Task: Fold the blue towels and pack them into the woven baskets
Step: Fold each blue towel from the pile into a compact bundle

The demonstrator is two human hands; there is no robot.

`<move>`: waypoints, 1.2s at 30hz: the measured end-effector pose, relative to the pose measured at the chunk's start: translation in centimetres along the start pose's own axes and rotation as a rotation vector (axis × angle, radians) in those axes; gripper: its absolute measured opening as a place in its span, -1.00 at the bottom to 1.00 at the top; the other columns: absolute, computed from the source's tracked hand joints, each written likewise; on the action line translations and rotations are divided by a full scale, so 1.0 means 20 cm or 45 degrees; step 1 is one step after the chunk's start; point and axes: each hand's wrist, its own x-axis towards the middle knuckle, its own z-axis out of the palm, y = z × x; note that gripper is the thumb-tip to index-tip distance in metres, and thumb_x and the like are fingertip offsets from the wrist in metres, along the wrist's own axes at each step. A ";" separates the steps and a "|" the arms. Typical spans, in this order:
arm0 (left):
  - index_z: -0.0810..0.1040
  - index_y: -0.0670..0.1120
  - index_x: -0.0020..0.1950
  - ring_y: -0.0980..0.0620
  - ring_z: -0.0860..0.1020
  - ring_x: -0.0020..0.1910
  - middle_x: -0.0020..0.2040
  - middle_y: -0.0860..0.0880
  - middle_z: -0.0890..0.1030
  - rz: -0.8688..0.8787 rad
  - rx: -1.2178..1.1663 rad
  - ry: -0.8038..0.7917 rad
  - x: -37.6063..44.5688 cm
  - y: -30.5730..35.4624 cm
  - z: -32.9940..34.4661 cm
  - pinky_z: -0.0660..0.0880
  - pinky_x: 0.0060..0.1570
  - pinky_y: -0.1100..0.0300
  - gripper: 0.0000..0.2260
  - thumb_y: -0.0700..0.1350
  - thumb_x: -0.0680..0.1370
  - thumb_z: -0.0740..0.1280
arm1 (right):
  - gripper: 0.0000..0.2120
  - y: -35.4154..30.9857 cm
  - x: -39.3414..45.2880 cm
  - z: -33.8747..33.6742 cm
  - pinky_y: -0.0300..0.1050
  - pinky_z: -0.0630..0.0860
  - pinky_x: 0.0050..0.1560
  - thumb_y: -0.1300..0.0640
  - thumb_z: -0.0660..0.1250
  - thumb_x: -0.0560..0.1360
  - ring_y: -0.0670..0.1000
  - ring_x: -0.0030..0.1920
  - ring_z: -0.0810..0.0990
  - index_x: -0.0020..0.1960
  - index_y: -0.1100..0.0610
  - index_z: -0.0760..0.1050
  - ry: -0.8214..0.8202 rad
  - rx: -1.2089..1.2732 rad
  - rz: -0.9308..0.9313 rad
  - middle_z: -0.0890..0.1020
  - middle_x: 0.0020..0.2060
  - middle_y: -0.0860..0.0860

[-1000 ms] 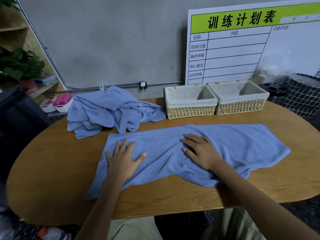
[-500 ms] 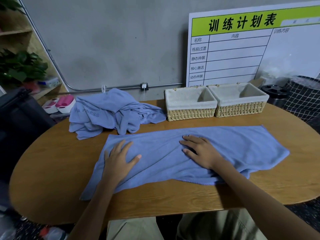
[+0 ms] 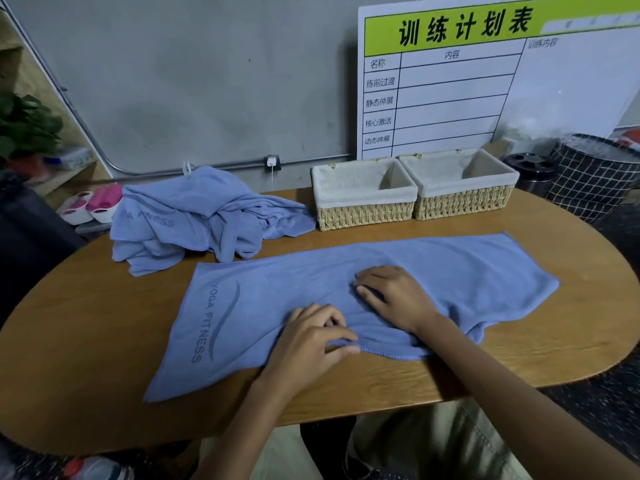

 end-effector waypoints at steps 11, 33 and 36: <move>0.61 0.10 -0.15 0.08 0.37 -0.01 -0.09 0.18 0.30 -0.063 0.199 -0.145 0.05 0.07 -0.06 0.22 -0.02 0.12 -0.79 0.21 0.51 0.32 | -0.73 -0.01 0.01 -0.01 0.09 0.52 0.06 0.03 0.19 0.62 0.11 0.02 0.60 0.09 0.12 0.62 -0.050 0.077 0.033 0.65 0.08 0.01; 0.56 0.20 0.01 0.08 0.45 0.02 0.01 0.17 0.40 -0.275 0.211 0.061 -0.12 0.02 -0.04 0.32 0.00 0.10 -0.74 0.32 0.49 0.26 | -0.75 -0.02 0.02 -0.04 0.06 0.53 0.09 0.05 0.24 0.59 0.11 0.04 0.61 0.11 0.13 0.62 -0.063 0.047 0.032 0.66 0.12 0.03; 0.58 0.20 -0.04 0.09 0.46 0.00 -0.02 0.19 0.41 -0.297 0.188 0.071 -0.13 -0.03 -0.05 0.33 -0.02 0.08 -0.74 0.32 0.51 0.24 | -0.75 -0.02 0.01 -0.04 0.07 0.54 0.09 0.05 0.24 0.59 0.12 0.05 0.61 0.11 0.12 0.63 -0.068 0.047 0.038 0.66 0.12 0.03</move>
